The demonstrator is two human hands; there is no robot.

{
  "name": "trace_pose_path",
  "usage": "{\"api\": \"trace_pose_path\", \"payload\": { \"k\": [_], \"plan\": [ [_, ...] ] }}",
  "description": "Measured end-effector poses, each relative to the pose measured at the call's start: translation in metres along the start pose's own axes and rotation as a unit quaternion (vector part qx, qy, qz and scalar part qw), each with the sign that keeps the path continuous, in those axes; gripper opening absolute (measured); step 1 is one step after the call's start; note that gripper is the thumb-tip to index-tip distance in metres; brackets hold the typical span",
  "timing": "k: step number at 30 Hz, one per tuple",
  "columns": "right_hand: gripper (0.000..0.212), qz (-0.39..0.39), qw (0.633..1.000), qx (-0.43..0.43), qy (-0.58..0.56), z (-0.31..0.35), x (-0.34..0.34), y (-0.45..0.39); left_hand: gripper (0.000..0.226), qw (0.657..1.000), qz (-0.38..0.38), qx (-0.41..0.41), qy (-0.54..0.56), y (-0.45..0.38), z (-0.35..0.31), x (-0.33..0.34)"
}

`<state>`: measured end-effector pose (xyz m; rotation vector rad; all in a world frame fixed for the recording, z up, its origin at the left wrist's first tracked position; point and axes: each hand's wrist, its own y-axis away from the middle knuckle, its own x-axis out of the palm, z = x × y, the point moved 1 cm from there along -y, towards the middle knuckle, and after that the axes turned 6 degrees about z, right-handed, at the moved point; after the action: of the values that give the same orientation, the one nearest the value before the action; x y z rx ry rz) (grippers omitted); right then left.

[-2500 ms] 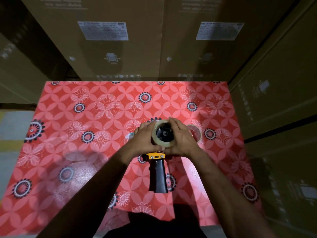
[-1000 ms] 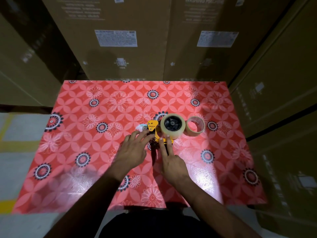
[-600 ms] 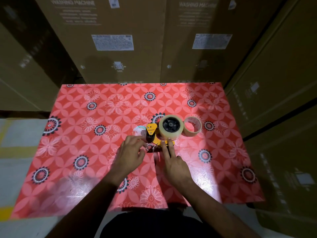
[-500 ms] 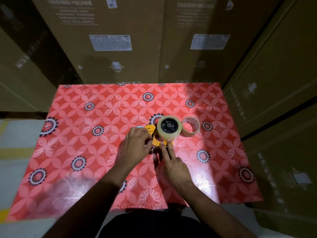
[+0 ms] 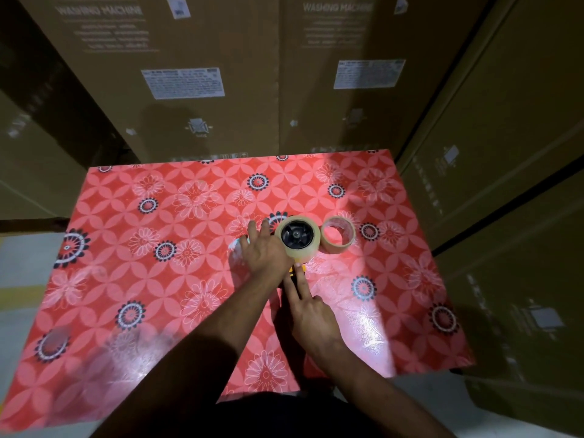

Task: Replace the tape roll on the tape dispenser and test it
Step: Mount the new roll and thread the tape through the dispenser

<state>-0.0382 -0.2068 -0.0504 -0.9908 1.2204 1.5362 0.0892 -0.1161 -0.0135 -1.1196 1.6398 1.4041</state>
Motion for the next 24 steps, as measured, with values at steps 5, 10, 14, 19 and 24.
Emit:
{"api": "trace_pose_path", "payload": {
  "k": [5, 10, 14, 19, 24],
  "plan": [
    [0.092, -0.015, 1.000, -0.010, -0.006, -0.001, 0.003, -0.003, 0.030, 0.997, -0.006, -0.006, 0.077, 0.007, 0.005, -0.001],
    [0.080, -0.043, 0.999, -0.032, 0.007, 0.001, -0.003, -0.001, 0.015, 0.992, -0.014, 0.058, 0.111, 0.001, 0.026, 0.011],
    [0.054, -0.056, 0.998, -0.042, 0.010, 0.003, -0.011, 0.000, 0.013, 0.983, -0.058, 0.074, 0.155, 0.014, 0.036, 0.006],
    [0.062, -0.054, 0.997, -0.051, 0.026, 0.004, -0.019, 0.005, 0.016, 0.972, -0.077, 0.132, 0.177, 0.016, 0.053, 0.012],
    [0.062, -0.052, 0.997, -0.062, 0.016, 0.011, -0.028, 0.009, 0.021, 0.968, -0.084, 0.144, 0.186, 0.009, 0.066, 0.024]
  ]
}}
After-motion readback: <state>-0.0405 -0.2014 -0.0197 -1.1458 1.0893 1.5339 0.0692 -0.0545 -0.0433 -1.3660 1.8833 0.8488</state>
